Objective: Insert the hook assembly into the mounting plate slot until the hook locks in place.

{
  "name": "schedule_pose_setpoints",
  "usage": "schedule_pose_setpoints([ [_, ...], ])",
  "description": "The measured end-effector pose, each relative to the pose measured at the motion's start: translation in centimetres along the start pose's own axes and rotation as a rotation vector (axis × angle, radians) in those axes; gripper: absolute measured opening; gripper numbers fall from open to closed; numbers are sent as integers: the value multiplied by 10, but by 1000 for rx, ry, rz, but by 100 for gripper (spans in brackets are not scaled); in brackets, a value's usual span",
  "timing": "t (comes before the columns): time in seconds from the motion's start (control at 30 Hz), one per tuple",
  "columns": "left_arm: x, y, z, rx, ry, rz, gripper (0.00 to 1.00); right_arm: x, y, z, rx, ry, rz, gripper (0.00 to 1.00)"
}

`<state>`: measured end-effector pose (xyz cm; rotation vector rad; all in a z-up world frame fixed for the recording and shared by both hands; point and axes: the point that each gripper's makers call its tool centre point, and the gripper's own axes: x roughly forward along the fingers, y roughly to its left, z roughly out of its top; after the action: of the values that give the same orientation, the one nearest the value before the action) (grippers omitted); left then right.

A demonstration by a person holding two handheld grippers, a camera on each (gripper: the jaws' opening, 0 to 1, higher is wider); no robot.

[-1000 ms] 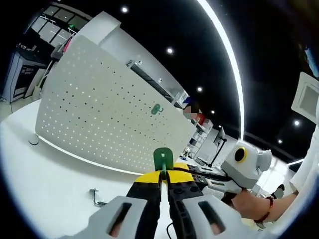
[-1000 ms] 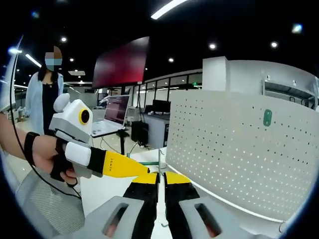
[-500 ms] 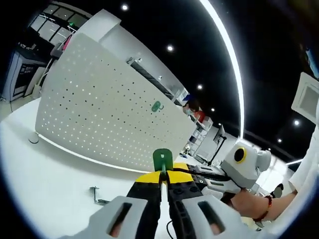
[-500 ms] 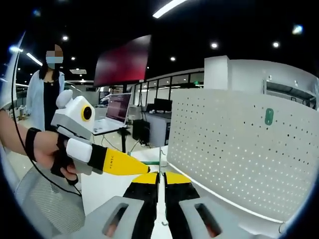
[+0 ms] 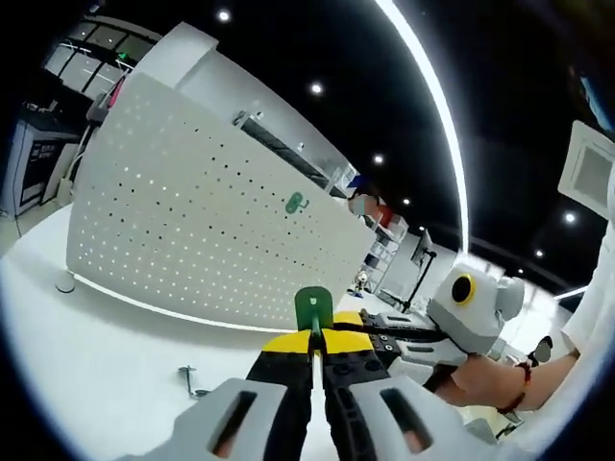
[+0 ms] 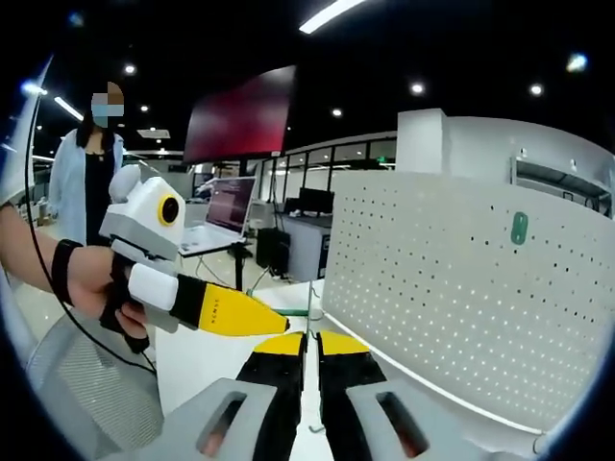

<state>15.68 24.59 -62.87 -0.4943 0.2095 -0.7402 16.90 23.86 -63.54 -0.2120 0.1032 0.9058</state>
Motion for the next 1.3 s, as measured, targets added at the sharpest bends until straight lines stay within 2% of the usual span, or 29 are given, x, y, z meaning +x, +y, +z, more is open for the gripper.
schedule_pose_setpoints([
  [0.33,2,-3,6,55,-18,22,2,-11,-5,-6,25,28,-10,8],
  [0.4,2,-3,9,66,-24,35,2,-14,-7,-7,48,31,-16,9],
  [0.6,4,-1,18,92,-48,63,2,-26,-14,-7,42,43,-46,12],
  [0.7,4,1,20,131,-45,87,2,-31,-20,-6,68,36,-68,15],
  [0.93,4,2,25,170,-35,100,2,-44,-28,-8,92,34,-106,22],
  [1.3,23,9,42,295,-19,163,2,-57,-34,-17,118,47,-143,30],
])
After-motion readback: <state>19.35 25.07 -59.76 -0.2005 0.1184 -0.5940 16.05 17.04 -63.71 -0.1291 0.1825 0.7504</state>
